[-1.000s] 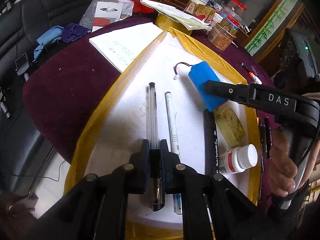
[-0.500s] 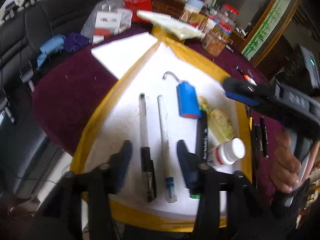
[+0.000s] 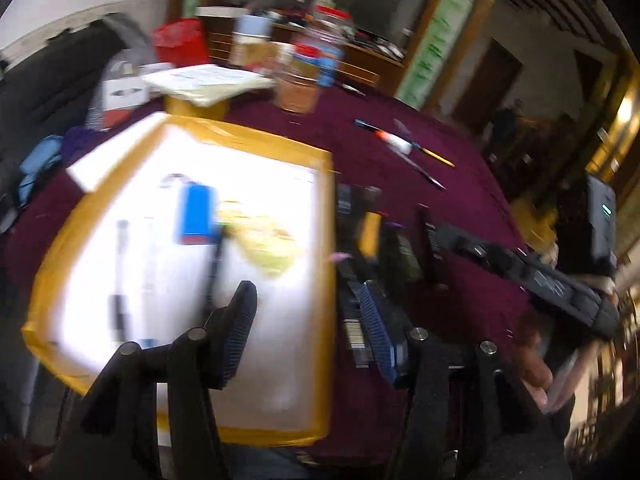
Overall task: Organize rigid objects
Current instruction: 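Grasp black marker with right gripper while left gripper grasps green battery, then place green battery and black marker in the white tray, opening both grippers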
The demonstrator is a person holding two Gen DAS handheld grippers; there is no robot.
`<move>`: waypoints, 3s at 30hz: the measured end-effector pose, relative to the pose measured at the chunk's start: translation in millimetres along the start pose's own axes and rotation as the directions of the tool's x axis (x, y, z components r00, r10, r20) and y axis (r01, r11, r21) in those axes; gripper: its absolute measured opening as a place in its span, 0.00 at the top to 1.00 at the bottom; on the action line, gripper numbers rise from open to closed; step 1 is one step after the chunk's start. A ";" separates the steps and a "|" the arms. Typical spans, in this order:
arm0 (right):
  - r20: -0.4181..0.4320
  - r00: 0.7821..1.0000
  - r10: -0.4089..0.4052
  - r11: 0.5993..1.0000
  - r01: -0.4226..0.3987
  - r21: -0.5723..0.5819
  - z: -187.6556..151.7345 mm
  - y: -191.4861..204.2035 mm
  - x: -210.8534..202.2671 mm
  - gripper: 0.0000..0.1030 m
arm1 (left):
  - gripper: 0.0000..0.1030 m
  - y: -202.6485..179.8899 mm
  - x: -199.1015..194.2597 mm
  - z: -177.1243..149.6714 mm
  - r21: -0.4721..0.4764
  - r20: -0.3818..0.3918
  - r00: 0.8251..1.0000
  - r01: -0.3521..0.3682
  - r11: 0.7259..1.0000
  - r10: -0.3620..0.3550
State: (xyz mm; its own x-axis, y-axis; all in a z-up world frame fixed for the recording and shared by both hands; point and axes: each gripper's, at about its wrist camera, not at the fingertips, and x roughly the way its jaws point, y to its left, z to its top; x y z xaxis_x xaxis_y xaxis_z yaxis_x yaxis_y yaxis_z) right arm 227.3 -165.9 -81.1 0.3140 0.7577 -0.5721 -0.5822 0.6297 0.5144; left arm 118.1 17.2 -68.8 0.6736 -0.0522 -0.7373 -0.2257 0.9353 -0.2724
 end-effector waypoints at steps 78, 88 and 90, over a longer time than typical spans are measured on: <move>0.029 0.972 -0.234 0.967 0.230 0.111 12.9 -113.0 -12.6 0.88 | 0.84 -75.0 25.2 13.8 0.042 -0.034 0.989 0.149 0.988 -0.147; 0.057 0.976 -0.208 0.978 0.209 -0.018 8.1 -85.2 -4.9 0.88 | 0.84 57.2 -32.9 25.5 -0.202 0.095 0.995 0.036 0.979 -0.017; 0.058 0.978 -0.198 0.978 0.201 -0.055 5.1 -77.2 -1.1 0.88 | 0.84 80.1 -26.8 21.9 -0.238 0.087 0.996 0.020 0.971 0.001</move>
State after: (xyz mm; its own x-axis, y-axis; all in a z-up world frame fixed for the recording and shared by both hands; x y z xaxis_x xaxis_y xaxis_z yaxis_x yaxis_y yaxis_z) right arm 275.7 -214.4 -116.9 0.4660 0.6267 -0.6246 -0.5475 0.7588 0.3528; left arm 97.4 101.2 -57.3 0.7322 -0.0208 -0.6808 -0.3729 0.8241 -0.4263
